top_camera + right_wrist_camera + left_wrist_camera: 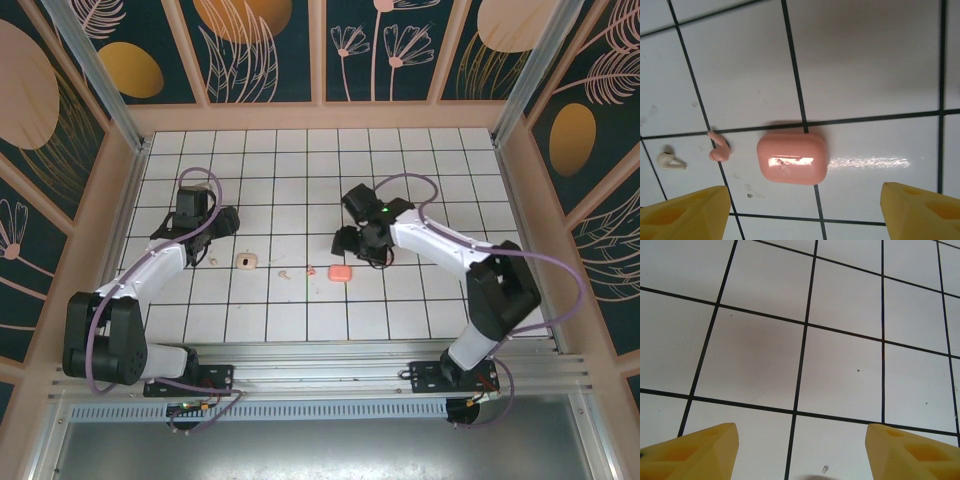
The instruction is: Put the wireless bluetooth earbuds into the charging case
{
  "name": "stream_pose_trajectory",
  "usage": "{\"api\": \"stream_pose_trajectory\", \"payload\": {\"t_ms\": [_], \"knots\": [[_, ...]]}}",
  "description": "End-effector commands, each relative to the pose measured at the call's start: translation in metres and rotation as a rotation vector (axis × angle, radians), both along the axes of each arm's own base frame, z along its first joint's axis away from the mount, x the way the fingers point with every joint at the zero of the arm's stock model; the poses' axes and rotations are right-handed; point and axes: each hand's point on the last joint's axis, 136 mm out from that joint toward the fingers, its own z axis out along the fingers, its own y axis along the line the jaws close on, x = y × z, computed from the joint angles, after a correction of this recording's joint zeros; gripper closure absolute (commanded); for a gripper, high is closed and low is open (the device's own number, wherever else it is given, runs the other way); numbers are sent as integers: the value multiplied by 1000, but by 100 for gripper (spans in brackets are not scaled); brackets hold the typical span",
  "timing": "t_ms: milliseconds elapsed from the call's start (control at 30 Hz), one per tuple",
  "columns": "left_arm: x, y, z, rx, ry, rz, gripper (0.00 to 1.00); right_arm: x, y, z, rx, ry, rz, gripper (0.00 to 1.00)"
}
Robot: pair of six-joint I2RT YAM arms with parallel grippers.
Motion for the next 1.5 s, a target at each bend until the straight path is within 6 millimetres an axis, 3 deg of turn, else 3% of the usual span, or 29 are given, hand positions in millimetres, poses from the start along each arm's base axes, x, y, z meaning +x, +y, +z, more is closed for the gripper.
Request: {"api": "stream_pose_trajectory", "payload": {"t_ms": [0,433,1067,1367,1467], "knots": [[-1,-2,-2,-14,21,4,32,-7,9,-5,-61,62,3,21],[-4,-3,-9,-15,34,-3,32,-1,26,-42,-180,122,77,22],[-4,-5,-11,-21,42,-9,32,-16,23,-78,-191,204,103,27],[-3,-6,-11,-27,44,-13,32,-20,23,-87,-190,215,108,34],[-4,-8,-10,-33,42,-20,33,-20,21,-86,-191,206,104,40]]}}
